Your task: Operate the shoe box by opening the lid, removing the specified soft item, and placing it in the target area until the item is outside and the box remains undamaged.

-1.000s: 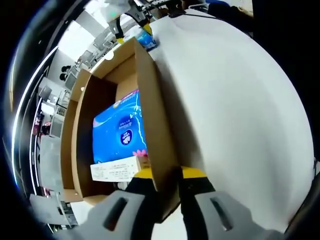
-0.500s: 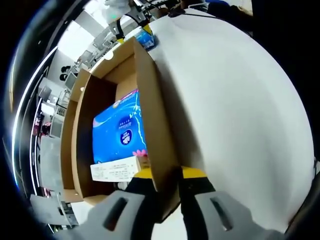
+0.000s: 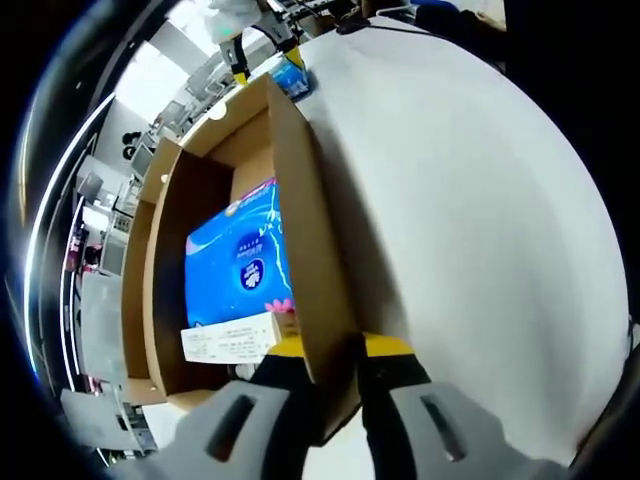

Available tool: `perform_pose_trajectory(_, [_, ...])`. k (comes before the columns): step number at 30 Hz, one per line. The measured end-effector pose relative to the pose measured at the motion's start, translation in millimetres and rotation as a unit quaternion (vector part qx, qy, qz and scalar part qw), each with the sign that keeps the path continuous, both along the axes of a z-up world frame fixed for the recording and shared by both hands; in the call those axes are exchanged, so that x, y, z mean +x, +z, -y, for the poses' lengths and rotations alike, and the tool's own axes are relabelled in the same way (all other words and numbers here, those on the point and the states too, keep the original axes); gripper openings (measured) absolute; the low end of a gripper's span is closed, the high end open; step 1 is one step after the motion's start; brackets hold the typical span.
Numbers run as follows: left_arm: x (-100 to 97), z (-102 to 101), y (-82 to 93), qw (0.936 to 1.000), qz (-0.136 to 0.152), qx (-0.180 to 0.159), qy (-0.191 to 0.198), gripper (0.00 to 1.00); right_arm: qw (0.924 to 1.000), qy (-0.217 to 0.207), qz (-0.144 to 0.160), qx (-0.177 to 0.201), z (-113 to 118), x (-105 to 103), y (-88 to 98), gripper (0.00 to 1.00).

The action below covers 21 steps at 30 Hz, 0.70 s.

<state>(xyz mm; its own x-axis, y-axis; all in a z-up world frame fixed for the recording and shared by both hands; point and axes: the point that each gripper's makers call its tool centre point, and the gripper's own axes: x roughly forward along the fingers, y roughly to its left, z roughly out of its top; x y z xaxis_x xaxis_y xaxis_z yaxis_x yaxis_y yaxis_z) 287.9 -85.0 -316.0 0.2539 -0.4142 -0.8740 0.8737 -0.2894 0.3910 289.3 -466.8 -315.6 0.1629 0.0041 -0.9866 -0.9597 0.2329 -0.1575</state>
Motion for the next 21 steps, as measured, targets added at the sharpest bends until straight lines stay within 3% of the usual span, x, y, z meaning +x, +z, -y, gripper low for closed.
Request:
perform_pose_trajectory(6, [-0.1,-0.1,0.2,1.0000,0.000,0.000,-0.001,0.14,0.9996,-0.024,0.008,0.009,-1.3,-4.1,9.6,0.64])
perform_pose_trajectory(10, [-0.1,-0.3,0.1,1.0000,0.001,0.000,-0.001,0.14,0.9975,-0.056,0.030,0.030,-4.2,-0.7,17.4,0.64])
perform_pose_trajectory(14, [0.0,-0.7,0.0,1.0000,0.002,0.000,-0.001,0.14,0.9915,-0.101,0.058,0.058,-11.8,4.6,31.8,0.64])
perform_pose_trajectory(21, [0.3,-1.3,0.0,1.0000,0.002,-0.001,-0.002,0.14,0.9818,-0.126,0.104,0.097,-31.2,9.3,52.5,0.64])
